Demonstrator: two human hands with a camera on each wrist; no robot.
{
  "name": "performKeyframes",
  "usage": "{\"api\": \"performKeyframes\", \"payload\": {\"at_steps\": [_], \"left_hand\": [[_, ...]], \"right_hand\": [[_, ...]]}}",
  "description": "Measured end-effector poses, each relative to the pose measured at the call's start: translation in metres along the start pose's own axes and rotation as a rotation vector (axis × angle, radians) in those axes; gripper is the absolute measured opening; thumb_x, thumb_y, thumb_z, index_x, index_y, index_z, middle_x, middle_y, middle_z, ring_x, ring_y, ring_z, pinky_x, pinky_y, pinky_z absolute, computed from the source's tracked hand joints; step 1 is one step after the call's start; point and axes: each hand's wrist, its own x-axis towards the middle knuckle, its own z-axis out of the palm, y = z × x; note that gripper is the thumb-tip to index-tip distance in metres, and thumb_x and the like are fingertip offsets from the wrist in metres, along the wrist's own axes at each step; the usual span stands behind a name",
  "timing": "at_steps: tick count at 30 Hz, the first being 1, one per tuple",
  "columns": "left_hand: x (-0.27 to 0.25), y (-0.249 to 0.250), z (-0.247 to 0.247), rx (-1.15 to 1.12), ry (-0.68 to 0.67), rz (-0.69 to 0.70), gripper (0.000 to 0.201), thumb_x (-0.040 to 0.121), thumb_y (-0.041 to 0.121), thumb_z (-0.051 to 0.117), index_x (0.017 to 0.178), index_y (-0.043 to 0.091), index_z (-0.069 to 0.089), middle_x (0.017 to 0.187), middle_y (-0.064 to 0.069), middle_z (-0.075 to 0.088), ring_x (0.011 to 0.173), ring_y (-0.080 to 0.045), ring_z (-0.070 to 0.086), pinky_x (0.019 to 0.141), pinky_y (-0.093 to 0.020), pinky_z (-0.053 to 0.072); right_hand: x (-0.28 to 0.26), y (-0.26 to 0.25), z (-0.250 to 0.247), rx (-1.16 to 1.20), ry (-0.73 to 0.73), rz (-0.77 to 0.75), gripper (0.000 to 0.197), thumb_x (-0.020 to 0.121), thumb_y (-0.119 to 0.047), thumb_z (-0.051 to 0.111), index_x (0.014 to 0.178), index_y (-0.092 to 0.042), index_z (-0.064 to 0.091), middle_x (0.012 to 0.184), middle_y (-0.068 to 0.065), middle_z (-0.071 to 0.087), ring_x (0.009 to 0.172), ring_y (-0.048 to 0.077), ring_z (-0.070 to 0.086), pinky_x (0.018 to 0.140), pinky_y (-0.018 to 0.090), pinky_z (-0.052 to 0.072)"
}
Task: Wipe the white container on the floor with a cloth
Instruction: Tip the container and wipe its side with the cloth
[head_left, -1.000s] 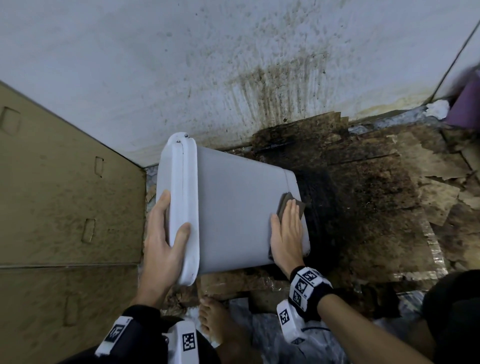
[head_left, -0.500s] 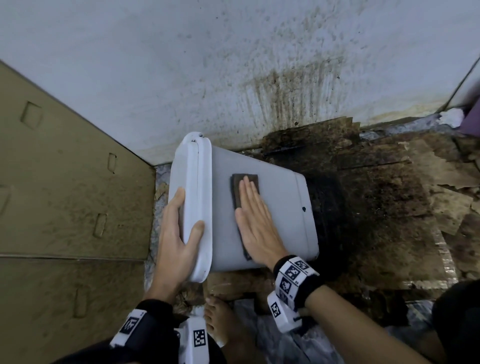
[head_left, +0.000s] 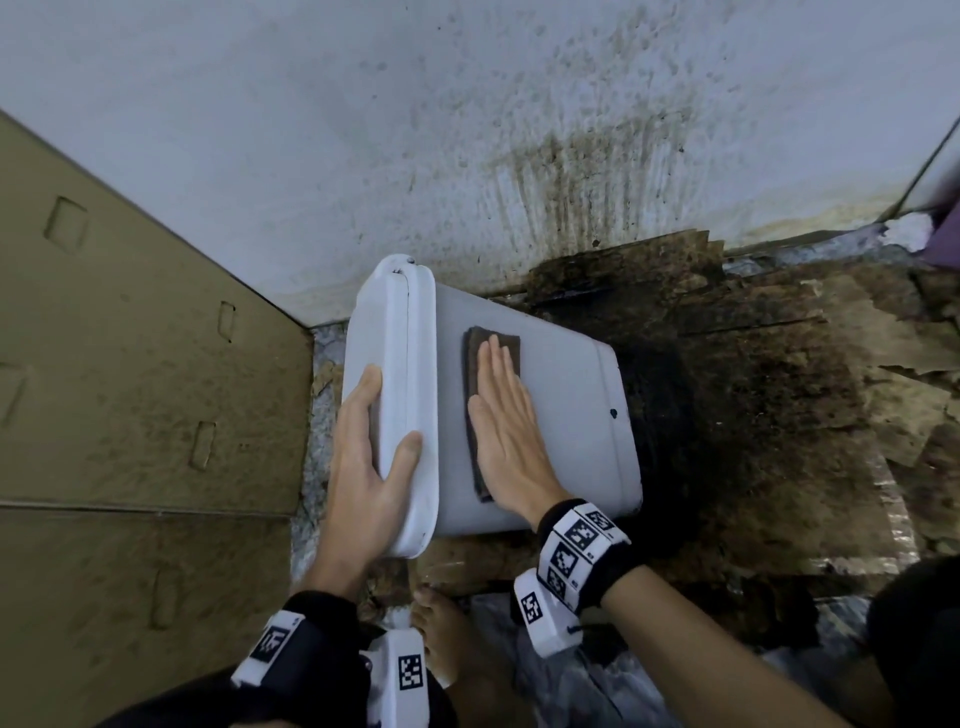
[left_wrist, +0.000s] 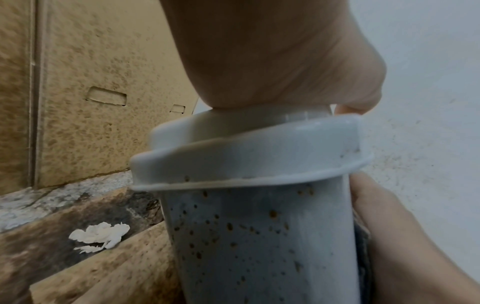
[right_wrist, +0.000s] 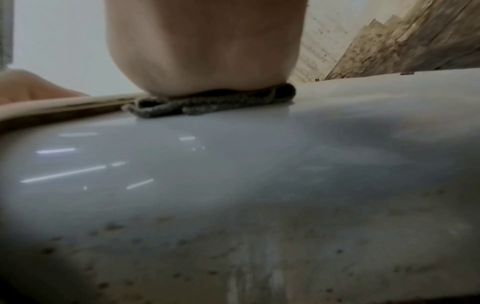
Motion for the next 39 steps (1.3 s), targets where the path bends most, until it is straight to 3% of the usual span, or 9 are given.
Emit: {"api": "performKeyframes", "payload": {"at_steps": [5, 9, 14, 18, 21, 25, 31, 36, 39], "left_hand": [[-0.001, -0.005, -0.004, -0.051, -0.013, -0.040, 0.072, 0.099, 0.052, 0.053, 0.163, 0.029, 0.029, 0.170, 0.011, 0.029, 0.157, -0.011, 0.029, 0.125, -0.056, 0.032], [0.000, -0.005, -0.003, -0.056, -0.002, -0.029, 0.071, 0.099, 0.051, 0.053, 0.162, 0.030, 0.030, 0.170, 0.010, 0.030, 0.158, -0.012, 0.029, 0.126, -0.057, 0.031], [0.000, -0.001, -0.001, -0.065, -0.004, -0.025, 0.069, 0.098, 0.051, 0.053, 0.160, 0.031, 0.030, 0.170, 0.010, 0.030, 0.158, -0.009, 0.028, 0.127, -0.055, 0.030], [-0.001, -0.003, -0.001, -0.064, -0.015, -0.022, 0.070, 0.098, 0.050, 0.052, 0.161, 0.029, 0.029, 0.171, 0.010, 0.028, 0.158, -0.007, 0.026, 0.128, -0.053, 0.029], [-0.001, -0.003, -0.001, -0.052, -0.018, -0.016, 0.070, 0.099, 0.051, 0.051, 0.161, 0.031, 0.028, 0.171, 0.010, 0.027, 0.158, -0.005, 0.025, 0.128, -0.052, 0.029], [0.000, -0.004, -0.003, -0.057, -0.015, -0.025, 0.073, 0.098, 0.050, 0.052, 0.163, 0.024, 0.029, 0.170, 0.008, 0.029, 0.158, -0.008, 0.027, 0.128, -0.053, 0.030], [0.000, -0.004, -0.001, -0.039, -0.009, -0.002, 0.074, 0.098, 0.048, 0.053, 0.163, 0.025, 0.029, 0.170, 0.007, 0.030, 0.158, -0.008, 0.026, 0.129, -0.047, 0.028], [0.000, -0.005, -0.001, -0.036, -0.002, -0.011, 0.073, 0.098, 0.049, 0.052, 0.163, 0.026, 0.028, 0.170, 0.009, 0.029, 0.158, -0.005, 0.025, 0.129, -0.049, 0.028], [0.000, -0.006, -0.002, -0.043, -0.003, -0.016, 0.072, 0.098, 0.049, 0.052, 0.162, 0.027, 0.028, 0.170, 0.010, 0.028, 0.158, -0.005, 0.025, 0.129, -0.050, 0.028]], "right_hand": [[0.016, 0.043, -0.019, -0.039, -0.032, -0.064, 0.055, 0.113, -0.031, 0.018, 0.160, -0.034, -0.010, 0.165, -0.023, -0.021, 0.154, -0.004, -0.015, 0.127, 0.028, -0.009], [0.038, 0.086, -0.039, -0.053, 0.010, 0.114, 0.056, 0.112, -0.031, 0.016, 0.162, -0.024, -0.009, 0.168, -0.011, -0.019, 0.155, 0.004, -0.017, 0.129, 0.043, 0.000], [0.053, 0.072, -0.037, 0.015, 0.051, 0.265, 0.057, 0.112, -0.024, 0.017, 0.162, -0.017, -0.008, 0.170, -0.004, -0.017, 0.154, 0.005, -0.017, 0.129, 0.040, -0.004], [0.053, 0.032, -0.025, 0.034, -0.003, 0.132, 0.057, 0.112, -0.022, 0.018, 0.162, -0.018, -0.008, 0.170, -0.003, -0.017, 0.152, 0.003, -0.019, 0.126, 0.031, -0.011], [0.051, 0.016, -0.020, 0.039, -0.046, 0.007, 0.058, 0.113, -0.025, 0.021, 0.163, -0.024, -0.008, 0.168, -0.014, -0.018, 0.154, 0.002, -0.018, 0.122, 0.023, -0.014], [0.053, 0.040, -0.029, -0.039, -0.081, -0.074, 0.056, 0.112, -0.034, 0.018, 0.161, -0.031, -0.009, 0.165, -0.022, -0.019, 0.154, -0.001, -0.016, 0.127, 0.031, -0.006], [0.067, 0.087, -0.053, -0.042, -0.033, 0.198, 0.055, 0.113, -0.028, 0.018, 0.162, -0.012, -0.001, 0.171, -0.001, -0.008, 0.158, 0.015, -0.010, 0.126, 0.027, -0.007], [0.064, 0.062, -0.035, 0.033, 0.033, 0.204, 0.056, 0.113, -0.031, 0.018, 0.163, -0.016, -0.003, 0.172, -0.001, -0.009, 0.157, 0.012, -0.013, 0.129, 0.040, -0.005], [0.056, 0.029, -0.025, 0.032, -0.013, 0.096, 0.056, 0.113, -0.033, 0.016, 0.163, -0.020, -0.007, 0.170, -0.007, -0.015, 0.156, 0.008, -0.018, 0.129, 0.040, -0.008]]}}
